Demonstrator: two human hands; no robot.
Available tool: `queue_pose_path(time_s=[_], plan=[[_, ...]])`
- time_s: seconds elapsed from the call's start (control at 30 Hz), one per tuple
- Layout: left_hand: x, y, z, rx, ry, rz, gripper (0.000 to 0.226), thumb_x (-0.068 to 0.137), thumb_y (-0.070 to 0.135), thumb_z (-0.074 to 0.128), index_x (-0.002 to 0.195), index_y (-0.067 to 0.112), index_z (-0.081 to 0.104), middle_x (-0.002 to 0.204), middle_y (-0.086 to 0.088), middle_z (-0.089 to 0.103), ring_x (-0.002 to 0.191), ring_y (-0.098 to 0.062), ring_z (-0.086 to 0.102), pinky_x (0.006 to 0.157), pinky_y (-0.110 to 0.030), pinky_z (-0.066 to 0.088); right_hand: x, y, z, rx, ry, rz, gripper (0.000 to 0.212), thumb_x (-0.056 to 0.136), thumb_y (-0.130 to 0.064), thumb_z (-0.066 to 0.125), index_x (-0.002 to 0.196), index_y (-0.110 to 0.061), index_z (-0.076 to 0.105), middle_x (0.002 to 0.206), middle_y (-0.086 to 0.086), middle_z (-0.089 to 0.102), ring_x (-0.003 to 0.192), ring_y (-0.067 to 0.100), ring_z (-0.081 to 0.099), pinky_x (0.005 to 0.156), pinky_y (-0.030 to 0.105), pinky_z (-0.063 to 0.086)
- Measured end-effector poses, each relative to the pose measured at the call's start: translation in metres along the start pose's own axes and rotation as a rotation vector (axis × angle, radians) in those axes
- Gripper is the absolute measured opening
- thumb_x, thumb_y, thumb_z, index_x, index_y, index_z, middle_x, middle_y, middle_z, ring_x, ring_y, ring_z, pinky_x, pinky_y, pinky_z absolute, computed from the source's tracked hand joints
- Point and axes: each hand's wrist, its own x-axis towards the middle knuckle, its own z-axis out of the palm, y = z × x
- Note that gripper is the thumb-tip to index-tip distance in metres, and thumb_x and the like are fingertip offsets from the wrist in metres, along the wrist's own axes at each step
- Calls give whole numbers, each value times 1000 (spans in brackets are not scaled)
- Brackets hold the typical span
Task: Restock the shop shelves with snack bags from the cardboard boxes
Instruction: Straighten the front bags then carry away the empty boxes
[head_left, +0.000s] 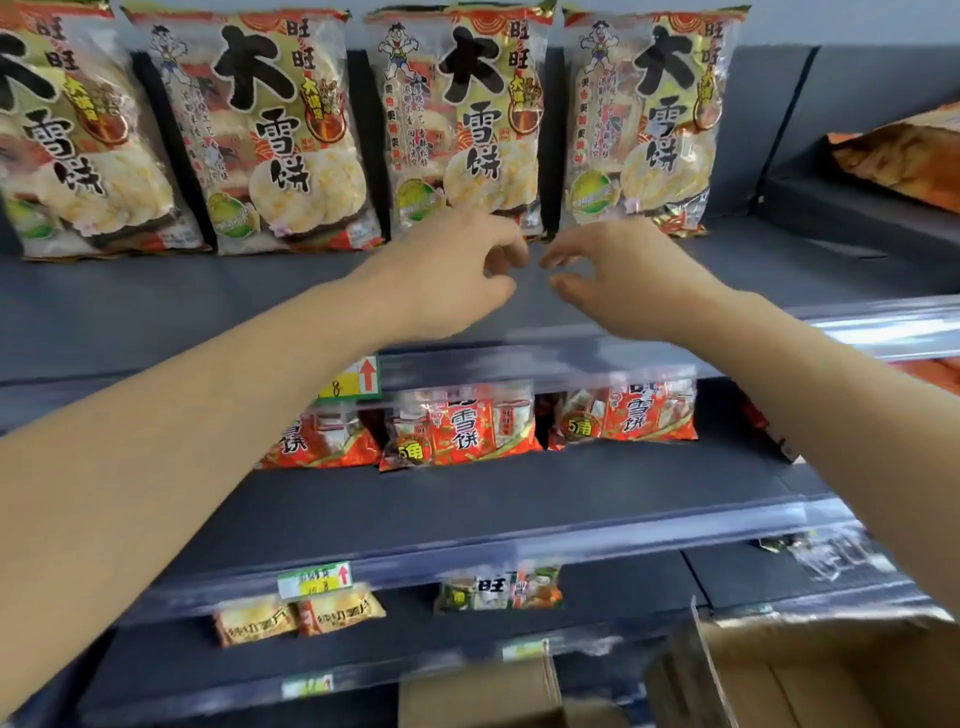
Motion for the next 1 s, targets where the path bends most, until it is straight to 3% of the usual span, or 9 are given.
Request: queue_pose_path(time_s=[0.17,0.27,0.4,0.6,0.67,0.73,0.8,0.87,1.0], plan=[[-27,53,31,-160,-75,125,24,91,17,55,113,17,65,101,2,66,90,-14,60,79,-26,46,-78,21,-2,105,93,245,30,92,-20,52,118,-16,66,117,6,68,112,28,59,96,37,46],[-37,84,65,-238,-182,236,22,91,17,55,110,17,66,99,2,68,86,-14,59,78,-26,45,-137,37,5,116,93,445,29,90,-18,55,116,-12,68,114,7,70,111,27,61,97,35,45],[-52,113,129,-333,-426,316,24,91,15,55,114,13,65,104,-1,66,90,-14,57,83,-26,47,-225,50,28,95,-6,770,28,91,-20,53,115,-13,67,113,11,69,107,30,61,92,39,49],[-77,157,238,-353,-713,286,22,90,13,55,110,11,65,110,-3,63,102,-20,59,83,-31,48,-342,53,78,56,-197,1164,26,88,-19,52,108,-10,65,111,12,67,102,33,61,86,39,53],[-88,171,271,-297,-764,276,19,88,12,55,103,15,66,105,-5,63,98,-24,59,84,-32,49,-371,55,91,52,-249,1236,27,89,-20,51,109,-10,64,110,11,66,101,32,62,86,38,54],[-99,181,300,-224,-801,282,11,88,11,54,88,18,61,93,-6,55,85,-24,54,74,-31,44,-393,60,105,59,-300,1300,26,90,-22,50,110,-10,63,109,12,66,99,32,62,84,36,54],[-107,186,325,-160,-822,241,7,88,12,54,88,11,60,94,-9,58,87,-27,57,73,-33,45,-410,67,118,81,-327,1361,26,92,-24,50,108,-8,62,107,12,66,97,30,63,80,35,54],[-114,190,347,-113,-805,119,17,89,13,54,104,6,59,110,-12,62,93,-29,57,74,-35,45,-424,75,132,113,-349,1425,27,94,-27,51,104,-5,60,105,13,65,95,30,63,73,31,50],[-124,198,384,-137,-735,-273,66,88,12,60,143,0,26,139,-17,46,123,-34,51,94,-39,45,-446,90,160,236,-346,1593,36,96,-36,50,105,-2,60,91,11,59,87,28,63,72,33,50]])
